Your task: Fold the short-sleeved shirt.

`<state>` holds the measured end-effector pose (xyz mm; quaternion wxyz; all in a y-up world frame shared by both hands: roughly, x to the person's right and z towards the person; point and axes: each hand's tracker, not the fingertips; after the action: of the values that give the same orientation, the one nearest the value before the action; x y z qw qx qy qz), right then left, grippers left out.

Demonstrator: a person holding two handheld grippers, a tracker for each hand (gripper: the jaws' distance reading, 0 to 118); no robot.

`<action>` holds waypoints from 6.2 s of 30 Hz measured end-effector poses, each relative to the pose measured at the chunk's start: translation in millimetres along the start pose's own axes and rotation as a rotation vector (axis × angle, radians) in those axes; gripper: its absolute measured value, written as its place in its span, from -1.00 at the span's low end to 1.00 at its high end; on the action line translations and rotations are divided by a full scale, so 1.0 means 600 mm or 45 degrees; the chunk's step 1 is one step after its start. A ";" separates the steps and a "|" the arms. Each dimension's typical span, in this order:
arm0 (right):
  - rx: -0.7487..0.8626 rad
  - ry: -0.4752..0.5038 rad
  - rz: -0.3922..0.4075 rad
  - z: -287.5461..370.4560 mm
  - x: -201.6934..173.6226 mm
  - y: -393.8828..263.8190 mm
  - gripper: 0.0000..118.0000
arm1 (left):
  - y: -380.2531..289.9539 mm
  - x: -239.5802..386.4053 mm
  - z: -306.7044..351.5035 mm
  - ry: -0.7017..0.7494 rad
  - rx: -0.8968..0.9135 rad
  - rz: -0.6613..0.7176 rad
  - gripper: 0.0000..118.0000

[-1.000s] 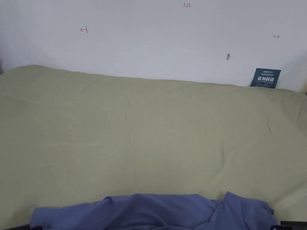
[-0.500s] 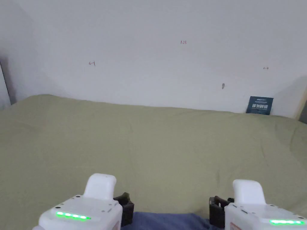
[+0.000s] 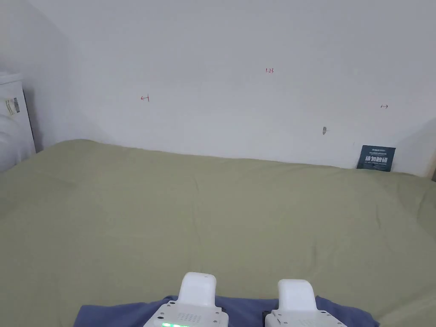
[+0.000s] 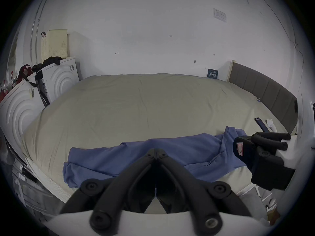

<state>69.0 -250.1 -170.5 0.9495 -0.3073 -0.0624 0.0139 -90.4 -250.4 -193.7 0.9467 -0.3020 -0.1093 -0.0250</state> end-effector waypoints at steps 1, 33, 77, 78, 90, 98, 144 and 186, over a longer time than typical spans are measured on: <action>0.011 0.012 -0.003 0.005 0.003 0.003 -0.99 | 0.003 -0.009 0.003 -0.029 -0.001 0.016 -1.00; 0.043 0.189 -0.220 0.046 0.121 0.075 -0.98 | -0.124 -0.501 -0.129 -0.670 -0.343 0.985 0.76; 0.072 0.171 -0.375 0.095 0.218 0.038 -0.98 | 0.041 -0.139 -0.175 -0.795 -0.269 0.493 -1.00; 0.079 0.176 -0.376 0.098 0.216 0.037 -0.98 | 0.035 -0.141 -0.186 -0.808 -0.316 0.487 -1.00; 0.187 0.136 -0.391 0.158 0.246 0.043 -0.98 | -0.073 0.027 -0.254 -0.800 -0.442 0.532 -1.00; 0.251 0.104 -0.391 0.184 0.262 0.051 -0.98 | -0.086 0.069 -0.216 -0.766 -0.348 0.653 -1.00; 0.179 0.244 -0.342 0.159 0.207 0.059 -0.98 | -0.111 -0.186 -0.236 -0.855 -0.472 0.968 -0.87; 0.135 0.245 -0.334 0.160 0.204 0.039 -0.98 | 0.054 -0.010 -0.121 -0.845 -0.444 0.211 0.31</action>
<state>178.6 -167.3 -93.7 0.9596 -0.2459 -0.0101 -0.1365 -78.7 -266.0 -270.8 0.7930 -0.4579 -0.3793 0.1326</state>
